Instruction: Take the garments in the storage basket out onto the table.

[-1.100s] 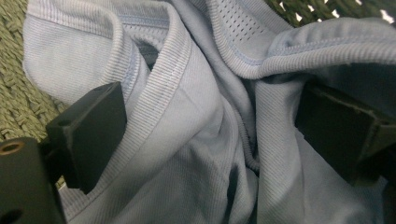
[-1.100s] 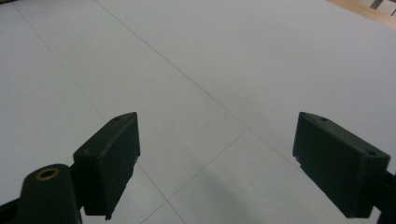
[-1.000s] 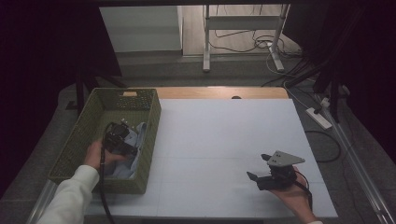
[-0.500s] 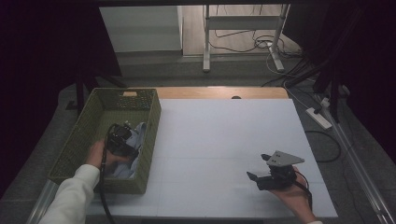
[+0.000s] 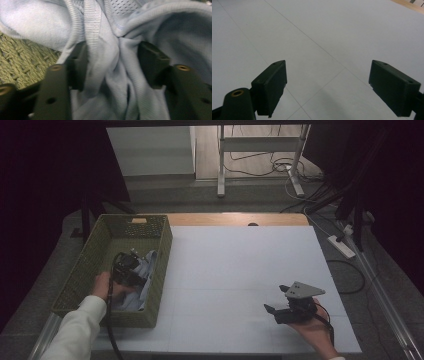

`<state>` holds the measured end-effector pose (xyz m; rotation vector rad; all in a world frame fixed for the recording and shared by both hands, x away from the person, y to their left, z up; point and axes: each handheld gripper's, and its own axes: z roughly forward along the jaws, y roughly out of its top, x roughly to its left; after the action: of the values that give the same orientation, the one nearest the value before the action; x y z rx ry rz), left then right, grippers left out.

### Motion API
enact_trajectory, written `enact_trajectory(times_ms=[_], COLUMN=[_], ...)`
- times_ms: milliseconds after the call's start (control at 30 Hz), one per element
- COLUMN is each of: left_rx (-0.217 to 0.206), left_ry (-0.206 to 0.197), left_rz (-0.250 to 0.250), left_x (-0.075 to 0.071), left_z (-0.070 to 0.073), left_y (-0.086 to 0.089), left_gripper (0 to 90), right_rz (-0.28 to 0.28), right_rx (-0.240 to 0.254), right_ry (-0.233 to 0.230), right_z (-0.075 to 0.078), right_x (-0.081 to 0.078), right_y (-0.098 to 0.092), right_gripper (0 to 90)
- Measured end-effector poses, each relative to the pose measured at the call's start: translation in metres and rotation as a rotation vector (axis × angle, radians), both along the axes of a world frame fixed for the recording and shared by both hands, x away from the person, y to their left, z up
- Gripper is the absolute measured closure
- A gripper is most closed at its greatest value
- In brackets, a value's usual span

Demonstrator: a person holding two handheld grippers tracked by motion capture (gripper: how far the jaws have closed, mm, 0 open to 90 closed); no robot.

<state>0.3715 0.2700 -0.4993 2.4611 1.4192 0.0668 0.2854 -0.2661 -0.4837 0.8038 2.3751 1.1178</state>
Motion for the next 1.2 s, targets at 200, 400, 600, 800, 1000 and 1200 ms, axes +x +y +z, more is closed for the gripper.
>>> enact_trajectory(times_ms=[200,400,600,800,1000,1200], left_rx=[-0.032,-0.054,-0.071,-0.101,-0.138,-0.173], left_ry=[0.006,0.003,-0.015,-0.072,-0.137,-0.189], left_rz=[-0.028,-0.025,-0.011,0.023,0.060,0.078], left_x=[0.000,0.000,-0.001,-0.005,-0.011,-0.016], left_z=[0.002,0.006,0.011,0.020,0.030,0.036], left_y=[0.000,0.003,0.009,0.019,0.029,0.032], left_gripper=[66.4,70.3,72.3,73.4,73.7,73.8], right_rz=[-0.001,-0.004,-0.010,-0.010,-0.014,-0.014], right_rx=[-0.001,-0.001,0.000,-0.001,0.003,0.002], right_ry=[0.000,0.001,-0.006,-0.009,-0.015,-0.016], right_z=[0.000,0.000,0.000,0.000,0.001,0.001], right_x=[0.000,0.000,0.000,0.000,0.000,0.000], right_y=[0.000,-0.001,-0.001,-0.001,-0.001,-0.001], right_gripper=[15.0,15.0,15.0,15.0,15.2,15.2])
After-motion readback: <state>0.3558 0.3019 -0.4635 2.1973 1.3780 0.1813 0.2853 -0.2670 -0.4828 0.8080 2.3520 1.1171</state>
